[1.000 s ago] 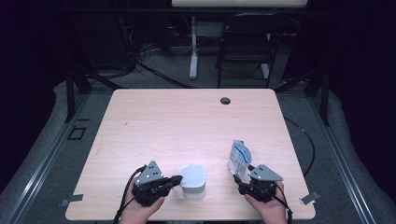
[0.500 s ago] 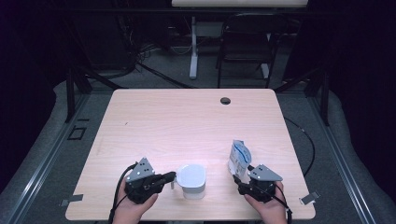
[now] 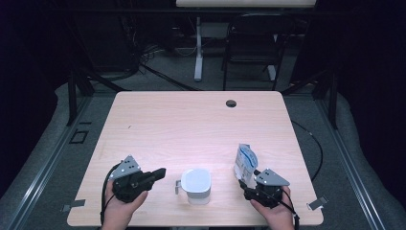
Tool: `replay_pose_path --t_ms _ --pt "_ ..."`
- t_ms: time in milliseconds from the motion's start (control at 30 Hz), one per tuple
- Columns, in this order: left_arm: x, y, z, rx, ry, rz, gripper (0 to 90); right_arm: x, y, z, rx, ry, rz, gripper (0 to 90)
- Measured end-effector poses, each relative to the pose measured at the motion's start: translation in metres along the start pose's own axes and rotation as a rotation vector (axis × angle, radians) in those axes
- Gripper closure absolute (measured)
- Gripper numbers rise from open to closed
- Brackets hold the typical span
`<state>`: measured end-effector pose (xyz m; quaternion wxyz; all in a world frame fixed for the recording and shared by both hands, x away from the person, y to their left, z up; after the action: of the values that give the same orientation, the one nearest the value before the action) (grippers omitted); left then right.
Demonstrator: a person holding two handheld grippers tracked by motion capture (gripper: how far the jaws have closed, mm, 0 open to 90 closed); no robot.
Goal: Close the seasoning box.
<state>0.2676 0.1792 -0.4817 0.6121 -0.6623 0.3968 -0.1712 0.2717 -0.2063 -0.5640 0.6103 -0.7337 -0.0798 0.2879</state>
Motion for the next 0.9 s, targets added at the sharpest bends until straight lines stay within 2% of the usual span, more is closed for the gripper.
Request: replay_pose_path --t_ms 167,567,900 --pt "-0.005 0.007 0.019 -0.043 -0.042 0.000 90.0 0.000 0.000 0.000 -0.004 0.001 0.000 36.0" --pt "-0.004 0.036 0.057 -0.127 -0.141 0.059 90.0 0.000 0.000 0.000 -0.011 0.004 0.008 36.0" --pt "-0.007 0.055 0.079 -0.126 -0.245 0.108 90.0 0.001 0.001 0.000 -0.008 0.004 0.019 36.2"
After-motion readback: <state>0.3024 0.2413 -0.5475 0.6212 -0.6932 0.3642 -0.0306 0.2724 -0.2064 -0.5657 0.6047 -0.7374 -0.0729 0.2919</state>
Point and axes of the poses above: each handheld gripper's, and its own axes: x roughly forward along the jaws, y roughly out of its underside, z roughly to its left, the point moved 2 cm from there along x, roughly forward along the jaws, and after that the axes turned 14 degrees about -z, right-handed, at the moved point
